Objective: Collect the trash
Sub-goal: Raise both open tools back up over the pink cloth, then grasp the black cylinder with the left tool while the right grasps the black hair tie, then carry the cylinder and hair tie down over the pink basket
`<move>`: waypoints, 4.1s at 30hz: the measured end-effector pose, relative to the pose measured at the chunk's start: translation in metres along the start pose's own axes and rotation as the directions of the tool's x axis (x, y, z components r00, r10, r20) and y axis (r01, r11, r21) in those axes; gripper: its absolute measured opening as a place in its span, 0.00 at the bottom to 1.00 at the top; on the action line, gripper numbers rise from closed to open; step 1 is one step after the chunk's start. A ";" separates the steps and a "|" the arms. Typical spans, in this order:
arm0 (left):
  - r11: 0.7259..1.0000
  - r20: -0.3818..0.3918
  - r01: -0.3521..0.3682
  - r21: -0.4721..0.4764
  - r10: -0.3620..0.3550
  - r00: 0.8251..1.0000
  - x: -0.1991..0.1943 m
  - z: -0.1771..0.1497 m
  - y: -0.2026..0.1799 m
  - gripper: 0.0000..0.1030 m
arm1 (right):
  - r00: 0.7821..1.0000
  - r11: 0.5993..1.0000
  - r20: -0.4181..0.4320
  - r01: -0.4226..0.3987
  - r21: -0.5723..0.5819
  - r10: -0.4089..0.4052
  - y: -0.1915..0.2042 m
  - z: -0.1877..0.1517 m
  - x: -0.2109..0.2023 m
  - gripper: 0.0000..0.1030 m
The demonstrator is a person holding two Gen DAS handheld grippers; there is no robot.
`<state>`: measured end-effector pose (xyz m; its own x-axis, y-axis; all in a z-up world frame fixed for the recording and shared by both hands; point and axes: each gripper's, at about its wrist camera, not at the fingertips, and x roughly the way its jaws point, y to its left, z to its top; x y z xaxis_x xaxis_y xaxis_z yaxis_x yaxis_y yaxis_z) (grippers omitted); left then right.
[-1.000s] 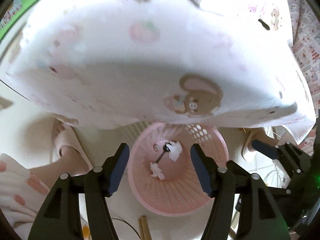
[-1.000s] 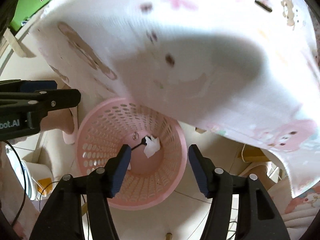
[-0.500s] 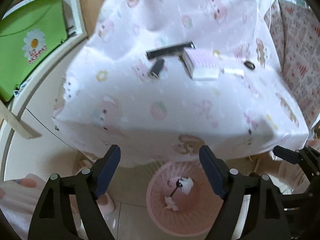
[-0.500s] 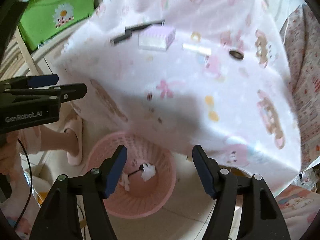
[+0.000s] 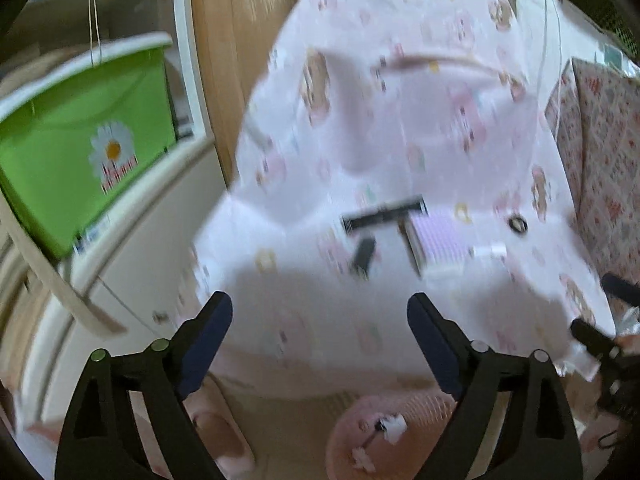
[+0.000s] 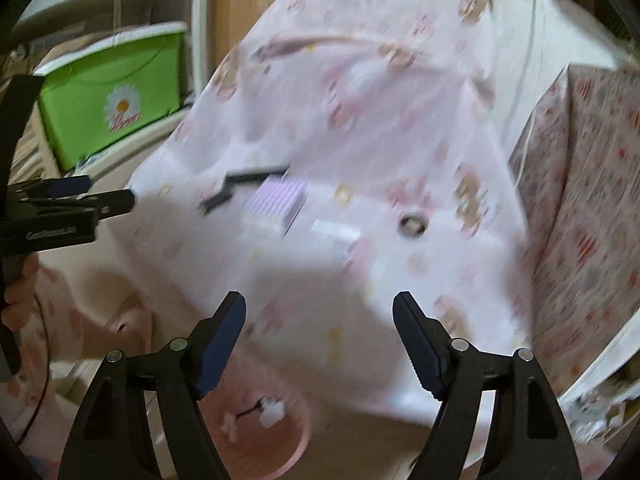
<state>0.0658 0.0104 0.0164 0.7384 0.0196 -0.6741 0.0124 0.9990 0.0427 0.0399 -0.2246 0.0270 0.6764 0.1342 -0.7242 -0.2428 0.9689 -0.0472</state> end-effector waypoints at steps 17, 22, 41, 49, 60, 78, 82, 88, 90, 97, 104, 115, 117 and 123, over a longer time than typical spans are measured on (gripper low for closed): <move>1.000 0.010 -0.022 -0.008 0.023 1.000 0.053 0.049 0.018 0.97 | 0.987 0.975 0.079 0.123 0.185 -0.140 -0.081 0.052 0.036 0.82; 0.998 -0.107 -0.044 0.052 0.049 0.993 0.090 0.022 0.012 0.95 | 0.982 0.964 -0.036 0.190 0.186 -0.187 -0.095 0.030 0.071 0.82; 0.983 -0.159 0.169 0.069 -0.156 0.975 0.123 0.020 -0.026 0.53 | 0.974 0.959 -0.088 0.220 0.180 -0.207 -0.109 0.022 0.089 0.82; 0.981 -0.189 0.166 0.102 -0.145 0.971 0.133 0.020 -0.031 0.23 | 0.975 0.963 -0.109 0.211 0.165 -0.195 -0.108 0.024 0.109 0.82; 0.984 -0.198 0.165 0.069 -0.149 0.969 0.135 0.020 -0.026 0.26 | 0.983 0.980 -0.152 0.124 0.156 -0.100 -0.108 0.049 0.150 0.82; 0.977 -0.217 0.213 0.029 -0.202 0.955 0.137 0.020 -0.022 0.15 | 0.970 0.979 -0.238 0.099 0.177 -0.055 -0.095 0.057 0.192 0.39; 0.979 -0.201 0.205 0.017 -0.198 0.959 0.131 0.018 -0.018 0.13 | 0.971 0.977 -0.231 0.107 0.186 -0.063 -0.096 0.057 0.192 0.08; 0.982 -0.131 0.189 -0.012 -0.189 0.973 0.109 0.020 -0.009 0.11 | 0.981 0.952 -0.164 0.147 0.267 -0.105 -0.104 0.056 0.178 0.08; 0.979 -0.115 0.200 -0.033 -0.203 0.972 0.103 0.023 -0.004 0.11 | 0.986 0.949 -0.136 0.127 0.287 -0.091 -0.105 0.057 0.168 0.08; 0.978 -0.041 0.209 -0.022 -0.210 0.977 0.073 0.029 -0.001 0.11 | 0.996 0.969 -0.053 0.088 0.232 -0.078 -0.091 0.057 0.123 0.08; 0.976 -0.025 0.214 0.045 -0.213 0.977 0.050 0.025 -0.014 0.11 | 0.999 0.981 0.016 0.042 0.191 -0.046 -0.077 0.050 0.066 0.08; 0.959 -0.152 0.277 -0.059 -0.283 0.947 0.038 -0.005 -0.014 0.11 | 0.996 0.985 0.079 -0.054 0.162 0.042 -0.041 0.036 0.009 0.08; 0.950 -0.171 0.297 -0.096 -0.310 0.935 0.039 -0.013 -0.012 0.11 | 0.996 0.986 0.071 -0.067 0.153 0.056 -0.034 0.030 0.003 0.08; 0.964 -0.167 0.259 -0.058 -0.265 0.950 0.022 -0.028 -0.018 0.11 | 0.993 0.984 0.074 -0.103 0.148 0.093 -0.023 0.014 -0.014 0.08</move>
<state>0.0629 -0.0057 -0.0201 0.5853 -0.2394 -0.7747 0.1642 0.9706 -0.1759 0.0456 -0.2459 0.0483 0.7008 0.2384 -0.6724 -0.2052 0.9700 0.1300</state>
